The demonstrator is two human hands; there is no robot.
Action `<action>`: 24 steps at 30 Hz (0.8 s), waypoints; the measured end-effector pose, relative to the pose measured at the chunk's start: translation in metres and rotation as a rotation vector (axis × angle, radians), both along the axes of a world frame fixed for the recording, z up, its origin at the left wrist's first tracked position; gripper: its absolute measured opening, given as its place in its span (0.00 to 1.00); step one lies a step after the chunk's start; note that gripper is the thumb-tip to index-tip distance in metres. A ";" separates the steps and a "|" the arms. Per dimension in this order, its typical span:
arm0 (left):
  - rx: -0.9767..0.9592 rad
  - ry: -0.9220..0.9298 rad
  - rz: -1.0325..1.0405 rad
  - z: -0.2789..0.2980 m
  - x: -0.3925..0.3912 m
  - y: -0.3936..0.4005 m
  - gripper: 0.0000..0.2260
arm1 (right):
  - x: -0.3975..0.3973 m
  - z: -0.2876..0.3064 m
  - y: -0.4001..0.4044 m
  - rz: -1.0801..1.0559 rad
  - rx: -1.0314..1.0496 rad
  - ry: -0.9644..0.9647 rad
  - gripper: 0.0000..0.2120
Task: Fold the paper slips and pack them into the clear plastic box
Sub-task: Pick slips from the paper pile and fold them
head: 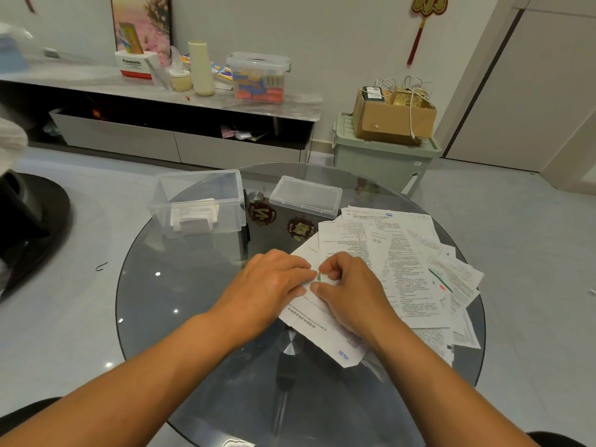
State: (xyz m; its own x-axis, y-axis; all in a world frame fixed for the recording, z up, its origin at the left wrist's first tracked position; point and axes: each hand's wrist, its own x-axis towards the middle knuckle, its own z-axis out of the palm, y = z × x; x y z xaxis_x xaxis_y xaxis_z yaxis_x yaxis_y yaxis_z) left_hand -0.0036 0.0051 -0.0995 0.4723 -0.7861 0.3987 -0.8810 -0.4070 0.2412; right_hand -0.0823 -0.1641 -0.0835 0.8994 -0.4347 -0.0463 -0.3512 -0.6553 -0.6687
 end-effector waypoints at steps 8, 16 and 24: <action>0.139 -0.123 0.146 0.000 0.015 -0.001 0.09 | -0.019 0.024 -0.024 0.105 -0.146 0.028 0.24; 0.268 -0.127 0.650 0.008 0.053 0.037 0.05 | -0.021 0.028 -0.034 0.135 -0.259 0.184 0.36; 0.056 -0.189 0.574 0.008 0.050 0.043 0.11 | -0.025 0.042 -0.048 0.265 -0.118 0.279 0.35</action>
State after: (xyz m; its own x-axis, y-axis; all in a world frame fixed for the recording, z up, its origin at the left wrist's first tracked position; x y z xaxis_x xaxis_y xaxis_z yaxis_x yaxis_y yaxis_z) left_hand 0.0469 0.0481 -0.0918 0.7522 -0.4488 0.4825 -0.5423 -0.8376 0.0663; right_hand -0.1072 -0.2117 -0.0415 0.9410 -0.2059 -0.2684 -0.3170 -0.8141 -0.4866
